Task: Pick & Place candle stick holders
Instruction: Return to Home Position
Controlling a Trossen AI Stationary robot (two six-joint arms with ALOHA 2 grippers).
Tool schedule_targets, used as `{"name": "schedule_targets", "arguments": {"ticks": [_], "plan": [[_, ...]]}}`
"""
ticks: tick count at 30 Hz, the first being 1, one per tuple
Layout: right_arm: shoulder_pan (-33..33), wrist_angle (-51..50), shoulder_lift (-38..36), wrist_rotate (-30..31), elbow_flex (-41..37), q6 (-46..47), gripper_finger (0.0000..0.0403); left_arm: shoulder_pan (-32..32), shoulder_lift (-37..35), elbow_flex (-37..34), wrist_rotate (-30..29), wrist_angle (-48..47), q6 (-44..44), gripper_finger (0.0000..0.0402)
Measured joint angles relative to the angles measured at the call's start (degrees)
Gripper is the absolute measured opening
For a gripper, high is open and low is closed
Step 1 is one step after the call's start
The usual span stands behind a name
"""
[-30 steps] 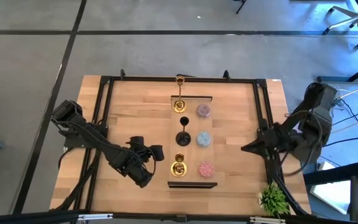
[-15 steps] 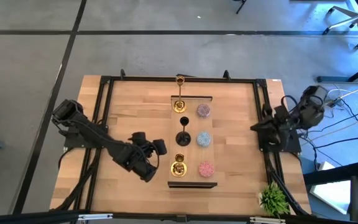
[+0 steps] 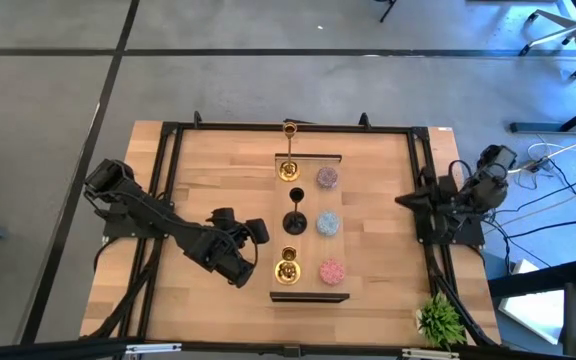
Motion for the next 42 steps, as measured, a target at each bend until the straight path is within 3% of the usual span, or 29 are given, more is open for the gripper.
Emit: {"name": "schedule_targets", "arguments": {"ticks": [4, 9, 16, 30, 37, 42], "plan": [[-0.6, -4.4, 1.7, -5.4, 0.0, -0.3, 0.0, 0.0, 0.0, 0.0, -0.4, 0.2, 0.0, 0.0243], [-3.0, -12.5, 2.1, -5.6, -0.9, 2.3, 0.0, 0.0, 0.0, 0.0, -0.3, 0.2, -0.1, 0.0243], [-8.2, -5.0, 2.1, -6.0, -4.0, -1.9, 0.0, 0.0, 0.0, 0.0, -0.3, 0.2, -0.2, 0.0243], [-23.2, 3.3, 4.5, -24.1, -4.4, -10.0, 0.0, -0.2, -0.1, 0.0, -0.4, 3.3, 0.2, 0.0243], [-31.9, 16.7, 8.8, -36.6, -12.7, -7.5, 0.0, -0.2, -0.1, 0.0, -2.6, 5.6, 0.8, 0.0243], [-36.8, 19.9, 9.3, -38.4, -15.5, -5.7, 0.0, -0.5, -0.1, 0.0, -3.0, 7.1, 1.3, 0.0243]]}}
